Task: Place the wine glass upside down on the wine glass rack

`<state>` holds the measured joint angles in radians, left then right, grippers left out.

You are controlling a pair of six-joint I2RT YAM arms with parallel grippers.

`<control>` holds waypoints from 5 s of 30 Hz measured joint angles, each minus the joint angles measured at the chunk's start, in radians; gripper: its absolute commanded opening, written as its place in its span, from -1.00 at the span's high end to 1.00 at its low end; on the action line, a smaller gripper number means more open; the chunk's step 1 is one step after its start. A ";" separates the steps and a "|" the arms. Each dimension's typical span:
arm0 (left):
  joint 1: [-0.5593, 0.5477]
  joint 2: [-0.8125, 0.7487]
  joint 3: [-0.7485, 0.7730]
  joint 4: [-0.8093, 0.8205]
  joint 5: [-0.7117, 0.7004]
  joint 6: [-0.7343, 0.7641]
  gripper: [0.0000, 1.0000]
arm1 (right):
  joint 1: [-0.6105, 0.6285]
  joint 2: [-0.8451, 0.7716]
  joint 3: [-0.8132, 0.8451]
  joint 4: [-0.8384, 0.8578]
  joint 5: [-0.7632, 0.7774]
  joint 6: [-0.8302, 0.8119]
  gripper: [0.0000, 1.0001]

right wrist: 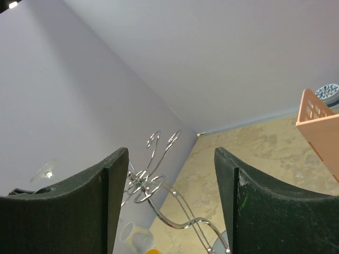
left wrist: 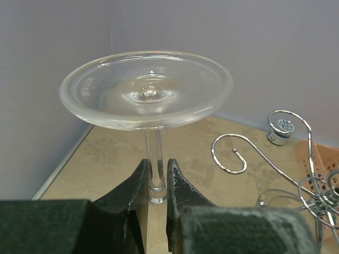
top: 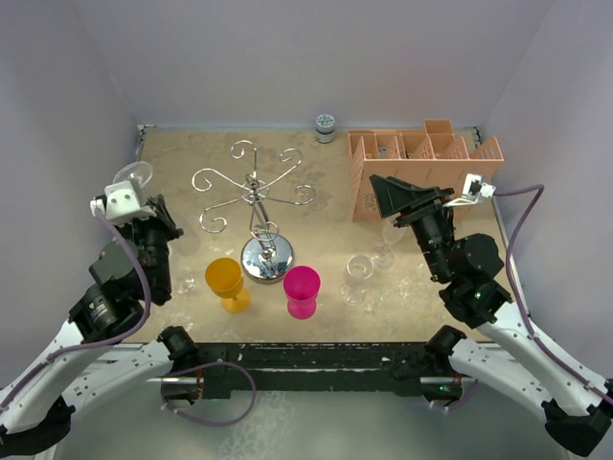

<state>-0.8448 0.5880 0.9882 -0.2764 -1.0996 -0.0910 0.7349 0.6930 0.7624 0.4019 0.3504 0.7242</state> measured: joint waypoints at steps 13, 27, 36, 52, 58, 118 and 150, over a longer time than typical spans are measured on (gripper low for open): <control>0.020 0.131 -0.074 0.027 -0.051 -0.066 1.00 | 0.000 0.008 -0.039 0.013 -0.002 0.003 -0.33; 0.483 0.251 -0.048 -0.011 0.462 -0.134 1.00 | 0.000 -0.020 -0.051 0.014 -0.002 0.002 -0.33; 0.669 0.246 -0.048 0.046 0.852 -0.138 1.00 | 0.000 -0.023 -0.051 0.023 -0.012 0.001 -0.33; 0.699 0.120 -0.116 0.008 1.211 0.008 1.00 | 0.000 -0.021 -0.051 0.045 -0.031 -0.002 -0.33; 0.700 0.119 -0.136 -0.046 1.292 0.042 1.00 | 0.000 -0.020 -0.051 0.048 -0.032 -0.002 -0.32; 0.746 0.301 0.041 -0.257 1.577 0.278 1.00 | 0.000 0.218 0.025 0.052 -0.425 -0.134 -0.42; 0.744 0.248 -0.108 0.008 1.395 0.004 1.00 | 0.000 0.214 0.031 0.060 -0.447 -0.130 -0.41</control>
<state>-0.1005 0.8360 0.8799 -0.2680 0.2951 -0.0872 0.7349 0.9066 0.7933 0.4618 -0.0967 0.5945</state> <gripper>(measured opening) 0.093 0.710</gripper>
